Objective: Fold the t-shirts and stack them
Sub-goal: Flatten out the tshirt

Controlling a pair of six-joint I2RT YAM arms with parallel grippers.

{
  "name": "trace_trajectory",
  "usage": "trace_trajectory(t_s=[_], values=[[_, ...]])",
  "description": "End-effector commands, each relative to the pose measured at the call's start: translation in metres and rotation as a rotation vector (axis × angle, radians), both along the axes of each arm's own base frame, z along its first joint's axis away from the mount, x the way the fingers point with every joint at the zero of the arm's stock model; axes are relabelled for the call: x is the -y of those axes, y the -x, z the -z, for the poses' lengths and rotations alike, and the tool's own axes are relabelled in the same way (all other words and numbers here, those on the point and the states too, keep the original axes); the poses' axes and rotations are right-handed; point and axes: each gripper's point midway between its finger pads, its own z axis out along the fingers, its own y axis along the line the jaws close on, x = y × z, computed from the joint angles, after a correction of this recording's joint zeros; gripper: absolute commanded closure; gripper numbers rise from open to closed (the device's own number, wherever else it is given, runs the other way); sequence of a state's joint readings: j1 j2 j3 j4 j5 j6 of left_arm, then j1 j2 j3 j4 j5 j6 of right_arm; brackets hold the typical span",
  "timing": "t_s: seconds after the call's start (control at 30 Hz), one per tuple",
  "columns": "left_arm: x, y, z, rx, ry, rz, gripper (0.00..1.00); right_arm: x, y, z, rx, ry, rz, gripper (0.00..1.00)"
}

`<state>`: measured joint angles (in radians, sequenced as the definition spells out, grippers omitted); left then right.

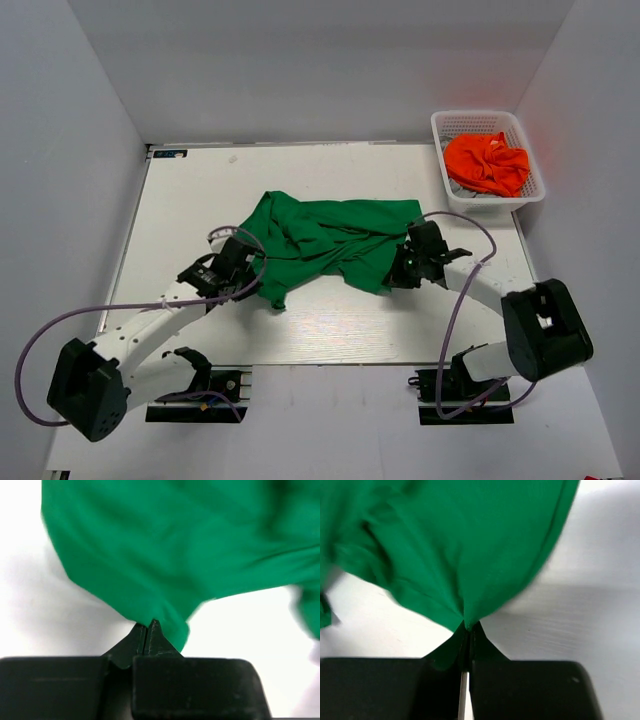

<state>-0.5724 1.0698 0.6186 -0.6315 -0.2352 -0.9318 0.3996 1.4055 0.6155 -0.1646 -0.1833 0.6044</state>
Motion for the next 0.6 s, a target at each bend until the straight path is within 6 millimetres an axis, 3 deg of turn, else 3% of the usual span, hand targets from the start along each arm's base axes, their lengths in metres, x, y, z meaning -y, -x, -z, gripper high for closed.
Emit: trace_trajectory(t_s=[0.0, 0.03, 0.07, 0.1, 0.13, 0.17, 0.2, 0.33, 0.4, 0.43, 0.47, 0.5, 0.57], values=[[0.001, -0.042, -0.078, 0.252, 0.014, -0.038, 1.0, 0.005, -0.044, -0.069, 0.233, 0.036, 0.035, 1.0], [0.001, -0.055, -0.108, 0.338, 0.023, -0.047, 1.0, 0.006, -0.047, -0.08, 0.266, 0.049, 0.026, 1.0], [0.0, -0.059, -0.126, 0.384, 0.036, -0.064, 1.0, 0.01, -0.053, -0.09, 0.297, 0.062, 0.047, 1.0], [-0.002, -0.063, -0.144, 0.428, 0.042, -0.076, 1.0, 0.009, -0.064, -0.132, 0.395, 0.035, 0.061, 1.0], [-0.005, -0.07, -0.183, 0.527, 0.064, -0.101, 1.0, 0.014, -0.069, -0.146, 0.439, 0.051, 0.082, 1.0], [-0.009, -0.072, -0.202, 0.572, 0.076, -0.124, 1.0, 0.02, -0.078, -0.168, 0.5, 0.059, 0.119, 1.0], [-0.018, -0.072, -0.236, 0.654, 0.088, -0.158, 1.0, 0.028, -0.077, -0.196, 0.561, 0.066, 0.157, 1.0], [-0.038, -0.066, -0.305, 0.843, 0.119, -0.217, 1.0, 0.068, -0.086, -0.279, 0.729, 0.12, 0.376, 1.0], [-0.044, -0.061, -0.343, 0.952, 0.137, -0.208, 1.0, 0.078, -0.081, -0.304, 0.787, 0.134, 0.403, 1.0], [-0.049, -0.059, -0.354, 0.975, 0.134, -0.225, 1.0, 0.088, -0.08, -0.337, 0.849, 0.13, 0.459, 1.0], [-0.052, -0.056, -0.365, 0.999, 0.118, -0.214, 1.0, 0.093, -0.077, -0.351, 0.89, 0.143, 0.462, 1.0], [-0.057, -0.049, -0.391, 1.048, 0.14, -0.221, 1.0, 0.097, -0.075, -0.371, 0.929, 0.139, 0.484, 1.0], [-0.071, -0.044, -0.412, 1.09, 0.096, -0.254, 1.0, 0.113, -0.07, -0.4, 0.991, 0.173, 0.534, 1.0]])
